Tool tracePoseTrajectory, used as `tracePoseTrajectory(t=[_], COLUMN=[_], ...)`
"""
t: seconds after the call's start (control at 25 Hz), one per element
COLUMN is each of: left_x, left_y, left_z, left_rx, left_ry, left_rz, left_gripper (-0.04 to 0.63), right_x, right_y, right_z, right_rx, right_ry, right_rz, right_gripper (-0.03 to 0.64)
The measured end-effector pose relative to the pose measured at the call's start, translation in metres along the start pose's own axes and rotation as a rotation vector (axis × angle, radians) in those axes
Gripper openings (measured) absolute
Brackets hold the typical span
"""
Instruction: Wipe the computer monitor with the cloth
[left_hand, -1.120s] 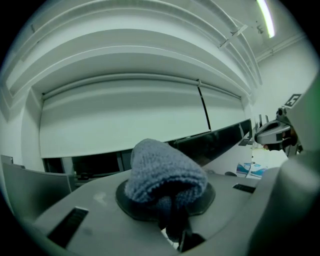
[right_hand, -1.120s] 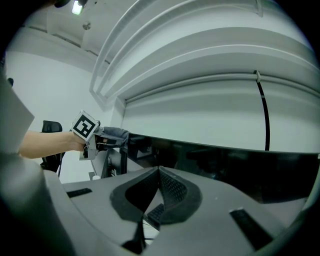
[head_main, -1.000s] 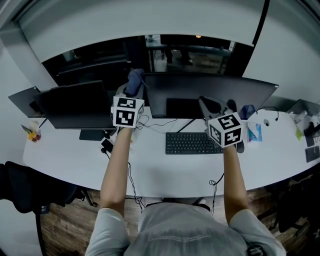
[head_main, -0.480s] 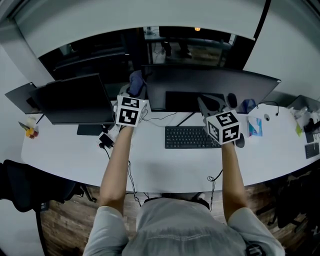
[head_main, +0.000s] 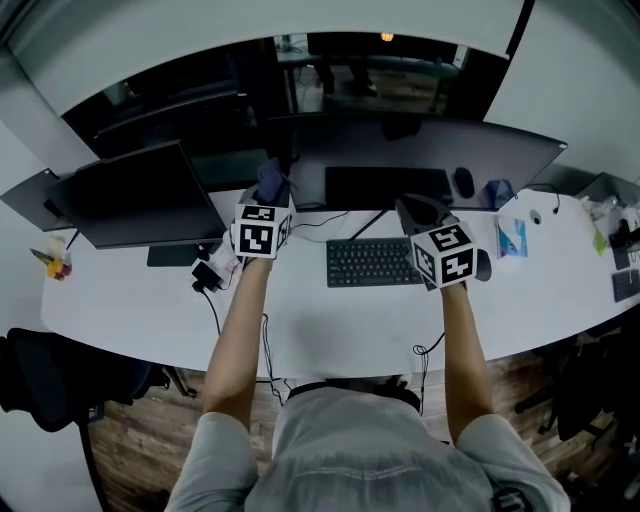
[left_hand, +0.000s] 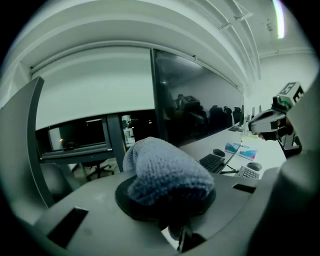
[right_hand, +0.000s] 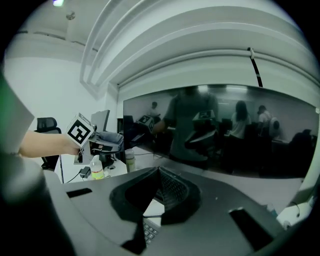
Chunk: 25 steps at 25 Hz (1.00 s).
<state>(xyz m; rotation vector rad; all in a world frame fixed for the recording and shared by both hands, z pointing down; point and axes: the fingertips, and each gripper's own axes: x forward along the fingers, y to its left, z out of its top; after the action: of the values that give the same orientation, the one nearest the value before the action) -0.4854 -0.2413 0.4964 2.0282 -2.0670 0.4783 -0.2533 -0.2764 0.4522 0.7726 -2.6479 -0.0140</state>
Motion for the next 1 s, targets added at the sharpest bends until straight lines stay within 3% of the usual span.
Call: tracePoseTrajectory(t=[0.8, 1.0], left_x=[0.062, 0.07], left_y=[-0.032, -0.037], left_z=[-0.136, -0.149], left_rx=[-0.184, -0.259], left_ry=[0.216, 0.219], left_rz=[-0.084, -0.101], left_gripper=[0.054, 0.054], right_x=[0.019, 0.019], right_y=[-0.004, -0.009], right_z=[-0.077, -0.093], right_rx=[0.058, 0.075], right_ry=[0.137, 0.161], right_rz=[-0.014, -0.027], right_gripper=[0.002, 0.002])
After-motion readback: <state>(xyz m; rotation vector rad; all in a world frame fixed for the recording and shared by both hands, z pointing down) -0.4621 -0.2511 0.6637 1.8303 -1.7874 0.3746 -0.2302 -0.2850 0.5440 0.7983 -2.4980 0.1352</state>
